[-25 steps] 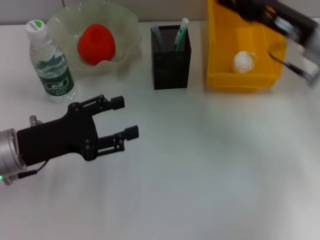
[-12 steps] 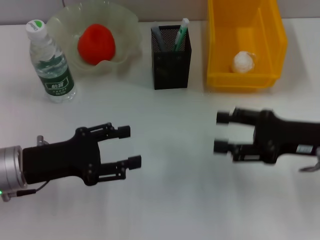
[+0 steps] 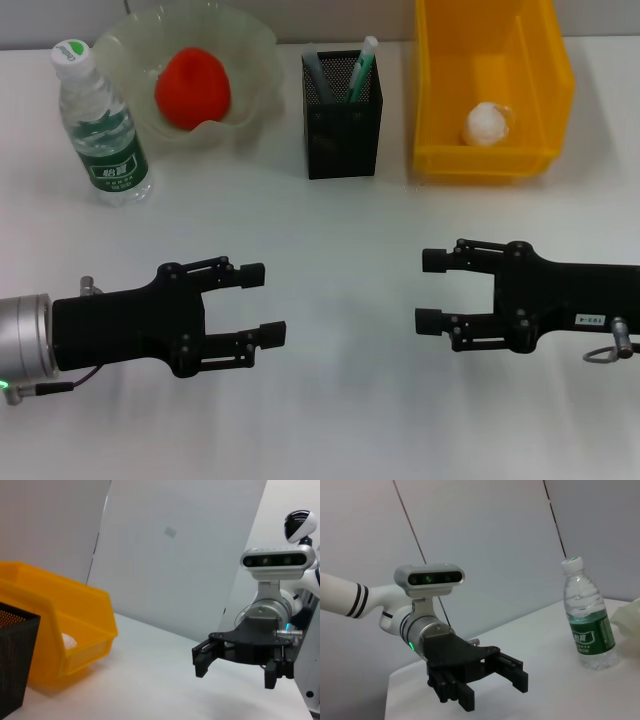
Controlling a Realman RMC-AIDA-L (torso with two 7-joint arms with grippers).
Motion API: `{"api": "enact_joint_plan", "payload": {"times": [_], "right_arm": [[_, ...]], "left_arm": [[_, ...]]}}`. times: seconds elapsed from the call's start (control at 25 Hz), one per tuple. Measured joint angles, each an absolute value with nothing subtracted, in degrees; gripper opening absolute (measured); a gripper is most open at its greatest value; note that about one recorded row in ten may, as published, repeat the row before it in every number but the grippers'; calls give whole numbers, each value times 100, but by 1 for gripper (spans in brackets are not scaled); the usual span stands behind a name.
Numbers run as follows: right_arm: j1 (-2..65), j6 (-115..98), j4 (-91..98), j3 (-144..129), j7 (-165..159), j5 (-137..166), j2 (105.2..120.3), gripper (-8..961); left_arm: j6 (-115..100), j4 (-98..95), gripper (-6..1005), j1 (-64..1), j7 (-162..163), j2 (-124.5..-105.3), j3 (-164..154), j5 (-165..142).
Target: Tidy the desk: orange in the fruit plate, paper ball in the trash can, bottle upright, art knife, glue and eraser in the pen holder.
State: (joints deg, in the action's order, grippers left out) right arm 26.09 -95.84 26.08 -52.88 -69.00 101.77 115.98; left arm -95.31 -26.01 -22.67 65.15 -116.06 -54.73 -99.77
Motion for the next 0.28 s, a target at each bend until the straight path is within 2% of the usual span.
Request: {"api": "enact_joint_plan", "payload": {"times": [0.28], "right_arm": [[2647,-9558,2596,-5285,-6896,10182,11622,810]], "left_arm": [[-9494,-2601,772,-2268,6533,-11603,-5483,-9978]]}}
